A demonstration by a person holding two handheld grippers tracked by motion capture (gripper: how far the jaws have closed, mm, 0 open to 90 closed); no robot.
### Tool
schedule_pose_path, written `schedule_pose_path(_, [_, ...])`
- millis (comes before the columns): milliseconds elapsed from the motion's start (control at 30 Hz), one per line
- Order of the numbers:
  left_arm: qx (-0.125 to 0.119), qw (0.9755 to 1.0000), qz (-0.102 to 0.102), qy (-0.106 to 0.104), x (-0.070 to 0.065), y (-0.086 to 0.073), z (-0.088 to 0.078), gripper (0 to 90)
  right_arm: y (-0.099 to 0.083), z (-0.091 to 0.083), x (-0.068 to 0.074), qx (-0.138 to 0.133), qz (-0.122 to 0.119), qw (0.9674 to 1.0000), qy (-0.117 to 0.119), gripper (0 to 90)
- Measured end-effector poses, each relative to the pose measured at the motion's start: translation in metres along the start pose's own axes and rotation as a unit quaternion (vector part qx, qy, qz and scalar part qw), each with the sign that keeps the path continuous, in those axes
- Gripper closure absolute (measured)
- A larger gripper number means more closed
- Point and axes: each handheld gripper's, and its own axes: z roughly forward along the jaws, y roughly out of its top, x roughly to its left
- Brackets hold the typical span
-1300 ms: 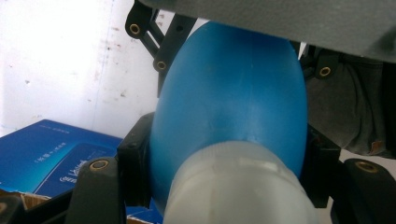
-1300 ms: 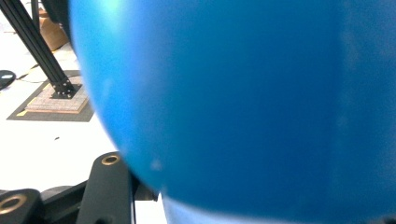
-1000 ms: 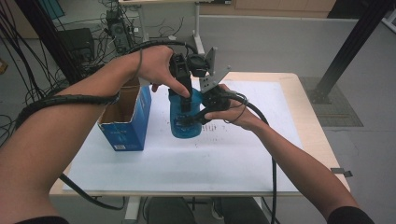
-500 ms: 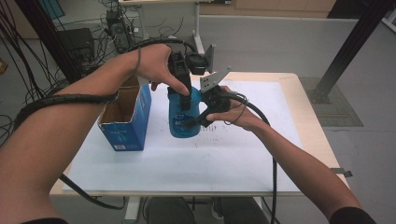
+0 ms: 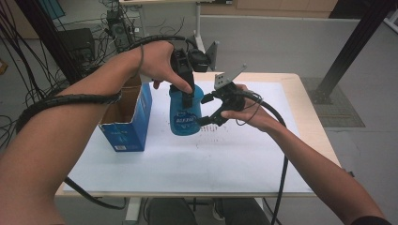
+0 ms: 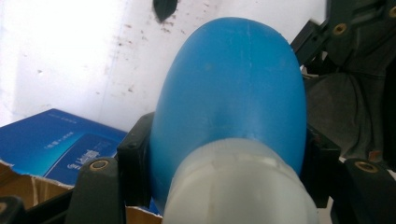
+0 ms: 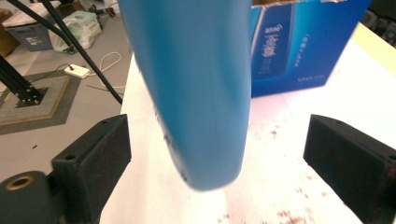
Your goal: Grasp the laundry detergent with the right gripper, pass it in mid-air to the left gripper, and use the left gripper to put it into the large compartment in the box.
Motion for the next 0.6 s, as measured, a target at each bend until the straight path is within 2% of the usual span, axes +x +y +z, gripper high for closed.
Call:
schedule_pose_path(300, [-0.001,0.9993,-0.034,0.013,-0.002,-0.003,-0.015,36.5,-0.005,-0.026,0.006,0.019,0.008,0.9996,-0.022,5.3])
schedule_pose_path(467, [-0.003,0.9975,-0.066,0.026,-0.002,-0.007,-0.028,36.5,-0.007,-0.044,0.01,0.03,0.009,0.9987,-0.039,5.3])
schedule_pose_path(600, [-0.006,0.9953,-0.094,0.024,0.001,-0.012,-0.04,36.5,-0.01,-0.057,0.012,0.038,0.012,0.9979,-0.05,5.3])
